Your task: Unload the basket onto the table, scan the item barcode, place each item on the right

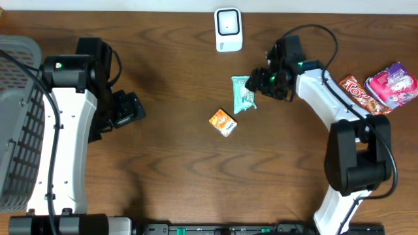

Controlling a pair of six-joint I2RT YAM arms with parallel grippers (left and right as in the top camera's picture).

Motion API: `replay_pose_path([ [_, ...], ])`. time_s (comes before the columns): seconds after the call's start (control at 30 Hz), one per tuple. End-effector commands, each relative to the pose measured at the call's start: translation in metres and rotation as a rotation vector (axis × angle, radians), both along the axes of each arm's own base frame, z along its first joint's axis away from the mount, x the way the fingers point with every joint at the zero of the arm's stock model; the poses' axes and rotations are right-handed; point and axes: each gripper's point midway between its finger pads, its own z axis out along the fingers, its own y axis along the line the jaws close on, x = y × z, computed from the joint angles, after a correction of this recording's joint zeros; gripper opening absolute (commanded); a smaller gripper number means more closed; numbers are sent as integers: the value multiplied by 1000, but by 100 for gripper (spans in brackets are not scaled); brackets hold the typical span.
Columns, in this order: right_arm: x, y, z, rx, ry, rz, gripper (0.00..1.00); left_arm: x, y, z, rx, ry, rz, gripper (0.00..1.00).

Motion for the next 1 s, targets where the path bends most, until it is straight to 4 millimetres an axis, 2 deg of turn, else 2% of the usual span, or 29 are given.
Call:
replay_pose_path([
  [0.0,-9,4,-31,-21,87,-64,67,-1,3,-1,16,9,6,98],
  [0.2,-12,24,-61,-2,123,-34,68,-1,3,-1,16,9,6,98],
  [0.27,-12,29,-68,9,126,-24,63,-1,3,-1,16,9,6,98],
  [0.3,-12,30,-71,8,129,-26,57,-1,3,-1,16,9,6,98],
  [0.43,-11,29,-72,7,127,-28,8,-1,3,-1,16,9,6,98],
  [0.47,-11,29,-70,13,126,-28,1,-1,3,-1,16,9,6,98],
  [0.5,-11,31,-69,27,128,-25,1,-1,3,-1,16,9,6,98],
  [0.6,-7,37,-56,109,131,-10,1,-1,3,-1,16,9,6,98],
  [0.7,8,45,-29,227,90,11,1,-1,3,-1,16,9,6,98],
  [0.8,39,58,13,383,-28,47,1,-1,3,-1,16,9,6,98],
  [0.97,94,74,71,549,-254,-38,1,-1,3,-1,16,9,6,98],
])
